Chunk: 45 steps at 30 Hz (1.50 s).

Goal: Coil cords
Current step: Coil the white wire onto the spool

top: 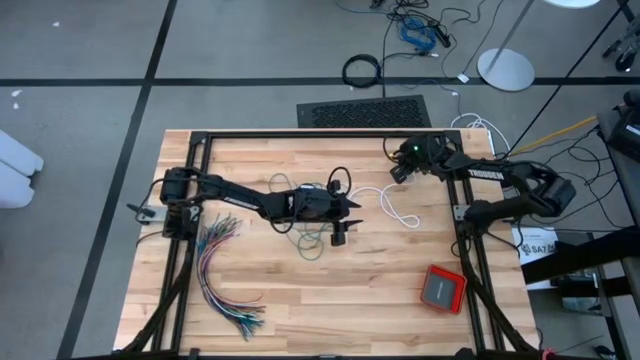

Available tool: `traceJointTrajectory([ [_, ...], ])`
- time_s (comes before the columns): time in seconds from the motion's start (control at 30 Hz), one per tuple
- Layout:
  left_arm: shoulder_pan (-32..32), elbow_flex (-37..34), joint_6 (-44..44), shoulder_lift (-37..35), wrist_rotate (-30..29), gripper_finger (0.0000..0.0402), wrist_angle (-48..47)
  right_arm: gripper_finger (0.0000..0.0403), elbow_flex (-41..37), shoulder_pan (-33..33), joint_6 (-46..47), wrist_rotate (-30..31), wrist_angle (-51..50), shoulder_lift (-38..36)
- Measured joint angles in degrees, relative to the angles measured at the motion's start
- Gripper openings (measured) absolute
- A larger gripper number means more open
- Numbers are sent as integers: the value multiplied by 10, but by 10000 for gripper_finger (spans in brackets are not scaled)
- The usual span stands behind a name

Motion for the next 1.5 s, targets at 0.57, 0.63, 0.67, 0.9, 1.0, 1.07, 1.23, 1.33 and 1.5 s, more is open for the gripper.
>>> traceJointTrajectory([
  [0.57,13,0,2,0,-100,208,-2,1,-2,71,-12,-147,-14,-79],
  [0.63,21,0,2,0,-102,208,-2,1,-2,88,-13,-183,-22,-110],
  [0.67,25,0,2,0,-102,208,-2,1,-2,98,-15,-202,-25,-128],
  [0.9,60,0,-16,0,24,208,26,0,-2,179,-31,-298,-81,-258],
  [1.0,76,0,-39,0,144,208,63,0,-2,213,-37,-319,-114,-304],
  [1.07,85,0,-58,0,225,208,97,0,-2,235,-43,-336,-128,-328],
  [1.23,94,0,-65,0,298,208,125,0,-2,296,-55,-396,-130,-362],
  [1.33,97,0,-66,0,368,208,126,0,-2,331,-55,-418,-124,-372],
  [1.5,96,0,-86,0,452,208,158,0,-2,380,-51,-439,-110,-374],
])
